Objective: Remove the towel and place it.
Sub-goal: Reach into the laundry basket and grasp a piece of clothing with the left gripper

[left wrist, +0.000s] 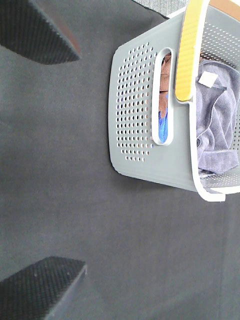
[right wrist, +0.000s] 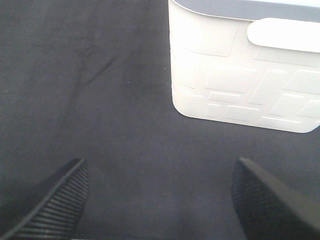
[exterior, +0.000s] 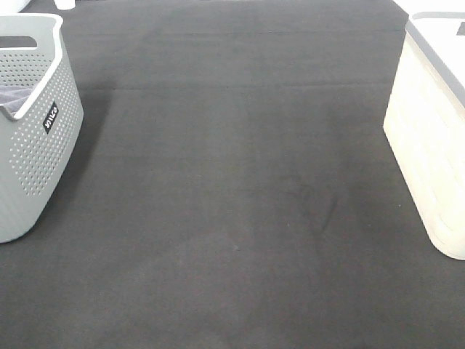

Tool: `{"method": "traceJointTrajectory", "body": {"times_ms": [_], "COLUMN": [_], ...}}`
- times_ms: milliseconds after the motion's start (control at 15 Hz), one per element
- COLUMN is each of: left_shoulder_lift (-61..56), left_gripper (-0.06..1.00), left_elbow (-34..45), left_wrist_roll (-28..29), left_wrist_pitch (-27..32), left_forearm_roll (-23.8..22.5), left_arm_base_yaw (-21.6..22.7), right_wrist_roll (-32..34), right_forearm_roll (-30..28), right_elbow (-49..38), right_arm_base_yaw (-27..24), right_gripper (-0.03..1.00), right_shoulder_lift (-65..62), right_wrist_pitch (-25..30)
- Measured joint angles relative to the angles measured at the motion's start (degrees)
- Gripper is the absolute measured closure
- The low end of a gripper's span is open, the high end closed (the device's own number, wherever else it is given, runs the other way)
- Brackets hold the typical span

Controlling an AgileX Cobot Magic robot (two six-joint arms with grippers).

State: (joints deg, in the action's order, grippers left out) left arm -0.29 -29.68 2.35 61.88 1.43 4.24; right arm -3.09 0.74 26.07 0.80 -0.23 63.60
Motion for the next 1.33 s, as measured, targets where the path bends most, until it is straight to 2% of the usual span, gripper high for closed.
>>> {"method": "traceJointTrajectory", "body": {"times_ms": [1333], "left_shoulder_lift": [0.0], "left_gripper": [-0.04], "left_elbow": [0.0], "left_wrist_roll": [0.0], "left_wrist_pitch": [0.0], "left_forearm_roll": [0.0], "left_arm_base_yaw": [0.0], "right_wrist_roll": [0.0], "right_forearm_roll": [0.0], "right_elbow": [0.0], "right_arm_base_yaw": [0.0], "right_gripper": [0.21], "right_shoulder_lift": [0.0], "right_wrist_pitch": [0.0]}}
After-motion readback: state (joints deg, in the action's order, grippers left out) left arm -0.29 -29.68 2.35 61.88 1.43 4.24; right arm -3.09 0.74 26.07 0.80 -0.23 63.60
